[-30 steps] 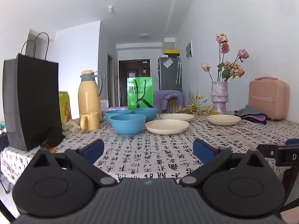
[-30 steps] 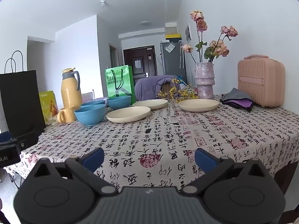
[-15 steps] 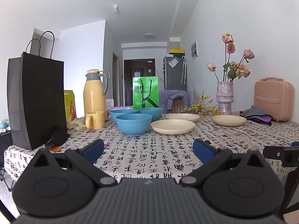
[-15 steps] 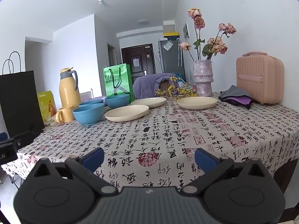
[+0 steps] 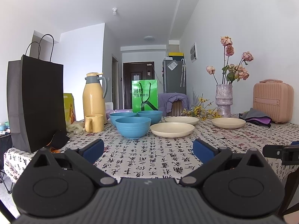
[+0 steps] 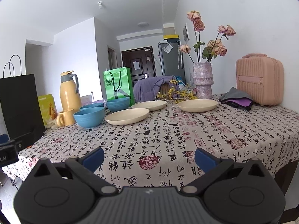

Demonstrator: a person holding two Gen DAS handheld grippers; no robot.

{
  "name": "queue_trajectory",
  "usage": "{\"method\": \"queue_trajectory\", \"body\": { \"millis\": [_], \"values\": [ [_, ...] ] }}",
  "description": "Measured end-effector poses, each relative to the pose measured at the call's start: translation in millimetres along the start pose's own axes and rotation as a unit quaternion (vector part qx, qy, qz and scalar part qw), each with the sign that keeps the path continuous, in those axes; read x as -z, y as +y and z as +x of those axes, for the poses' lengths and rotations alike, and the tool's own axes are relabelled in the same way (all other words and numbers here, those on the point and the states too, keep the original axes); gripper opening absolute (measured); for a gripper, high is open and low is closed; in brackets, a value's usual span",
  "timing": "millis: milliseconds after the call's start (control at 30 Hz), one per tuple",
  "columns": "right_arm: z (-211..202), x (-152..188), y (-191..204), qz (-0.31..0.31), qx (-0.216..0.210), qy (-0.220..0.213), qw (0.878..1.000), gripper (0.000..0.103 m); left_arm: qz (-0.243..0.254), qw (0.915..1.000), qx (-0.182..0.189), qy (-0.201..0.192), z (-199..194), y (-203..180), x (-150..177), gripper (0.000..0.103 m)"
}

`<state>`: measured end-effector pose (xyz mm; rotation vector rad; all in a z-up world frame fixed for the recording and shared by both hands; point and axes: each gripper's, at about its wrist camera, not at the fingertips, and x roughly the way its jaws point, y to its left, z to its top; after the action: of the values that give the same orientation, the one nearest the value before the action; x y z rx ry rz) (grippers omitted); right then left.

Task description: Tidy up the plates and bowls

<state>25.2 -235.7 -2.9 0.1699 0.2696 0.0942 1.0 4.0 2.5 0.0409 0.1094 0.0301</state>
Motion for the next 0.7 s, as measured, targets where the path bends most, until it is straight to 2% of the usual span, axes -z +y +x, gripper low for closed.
{"method": "queue_trajectory", "body": {
  "millis": [533, 700],
  "values": [
    [7.2, -3.9, 6.3, -0.019, 0.000, 0.003, 1.000, 0.103, -0.009, 0.9999, -0.001, 0.010, 6.8, 2.6, 1.6, 0.103],
    [11.0, -5.0, -0.6, -0.001, 0.007, 0.009, 1.000, 0.103, -0.010, 0.9999, -0.001, 0.013, 9.3, 1.1, 1.2, 0.103]
  ]
}}
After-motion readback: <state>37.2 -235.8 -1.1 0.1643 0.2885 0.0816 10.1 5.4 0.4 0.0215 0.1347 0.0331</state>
